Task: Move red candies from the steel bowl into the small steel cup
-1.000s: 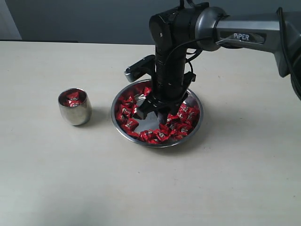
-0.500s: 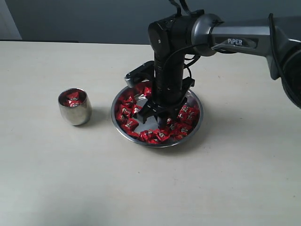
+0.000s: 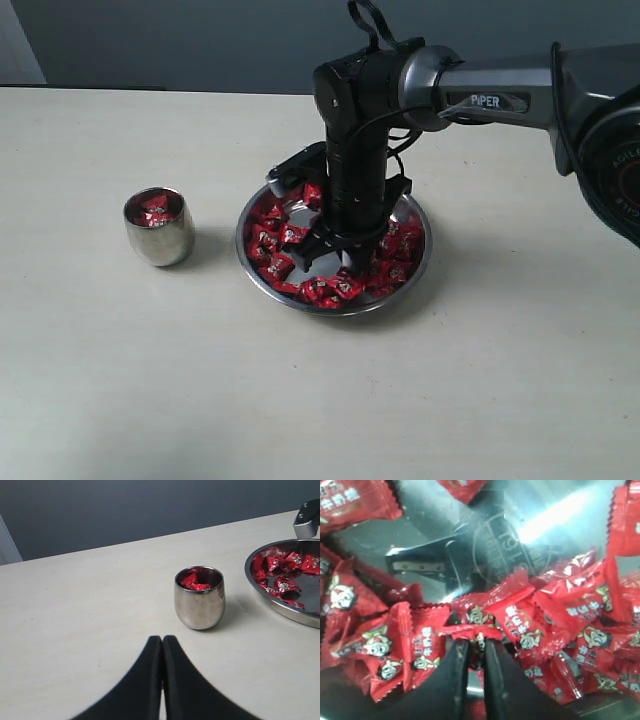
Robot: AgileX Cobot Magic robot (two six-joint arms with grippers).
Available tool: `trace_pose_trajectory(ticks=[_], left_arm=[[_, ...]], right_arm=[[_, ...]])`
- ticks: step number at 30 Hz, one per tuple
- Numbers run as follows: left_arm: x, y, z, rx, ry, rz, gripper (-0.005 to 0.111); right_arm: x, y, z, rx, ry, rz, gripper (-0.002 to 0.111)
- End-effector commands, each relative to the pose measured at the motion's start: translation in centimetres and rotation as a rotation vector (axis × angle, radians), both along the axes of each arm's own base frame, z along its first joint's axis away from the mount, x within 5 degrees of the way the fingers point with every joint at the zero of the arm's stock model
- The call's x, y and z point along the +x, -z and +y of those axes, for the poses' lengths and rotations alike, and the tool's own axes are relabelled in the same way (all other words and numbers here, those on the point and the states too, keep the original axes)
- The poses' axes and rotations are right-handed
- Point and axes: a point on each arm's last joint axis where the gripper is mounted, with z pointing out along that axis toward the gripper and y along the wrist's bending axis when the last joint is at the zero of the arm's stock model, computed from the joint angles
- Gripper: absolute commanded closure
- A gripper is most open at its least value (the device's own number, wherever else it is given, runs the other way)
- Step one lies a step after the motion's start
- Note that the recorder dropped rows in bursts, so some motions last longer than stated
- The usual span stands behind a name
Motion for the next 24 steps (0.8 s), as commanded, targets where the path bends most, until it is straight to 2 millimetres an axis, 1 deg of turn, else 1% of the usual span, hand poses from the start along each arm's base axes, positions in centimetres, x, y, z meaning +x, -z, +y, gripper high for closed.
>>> trace_pose_trajectory(ticks=[1, 5, 10, 13, 16, 19, 21, 22, 23, 24], left_arm=[[0.0, -0.1, 0.0, -0.008, 0.003, -0.014, 0.106], [0.0, -0.1, 0.0, -0.008, 0.003, -0.014, 0.106], [0.0, -0.1, 0.0, -0.008, 0.003, -0.014, 0.106], [0.0, -0.1, 0.0, -0.008, 0.003, -0.014, 0.106], [0.0, -0.1, 0.0, -0.008, 0.003, -0.014, 0.106], [0.0, -0.1, 0.0, -0.008, 0.003, -0.014, 0.106], [0.0, -0.1, 0.0, -0.008, 0.003, -0.014, 0.106], [0.0, -0.1, 0.0, -0.008, 0.003, -0.014, 0.106], [0.0, -0.1, 0.0, -0.008, 0.003, -0.014, 0.106], [0.0, -0.1, 0.0, -0.008, 0.003, -0.014, 0.106]], right_arm=[[0.2, -1.1, -0.1, 0.029, 0.004, -0.042, 0.104], [0.4, -1.9, 0.0, 0.055, 0.006, -0.078, 0.104], [0.7, -3.4, 0.4, 0.117, 0.01, -0.158, 0.104], [0.8, -4.7, 0.8, 0.184, 0.027, -0.202, 0.104], [1.1, -5.9, 1.5, 0.29, 0.06, -0.26, 0.104], [1.3, -7.0, 2.6, 0.444, 0.105, -0.294, 0.104], [1.3, -7.6, 3.8, 0.588, 0.122, -0.296, 0.104], [1.2, -8.1, 4.9, 0.724, 0.118, -0.282, 0.104], [1.0, -8.4, 5.6, 0.795, 0.104, -0.277, 0.104], [0.7, -8.8, 6.8, 0.9, 0.067, -0.281, 0.104]])
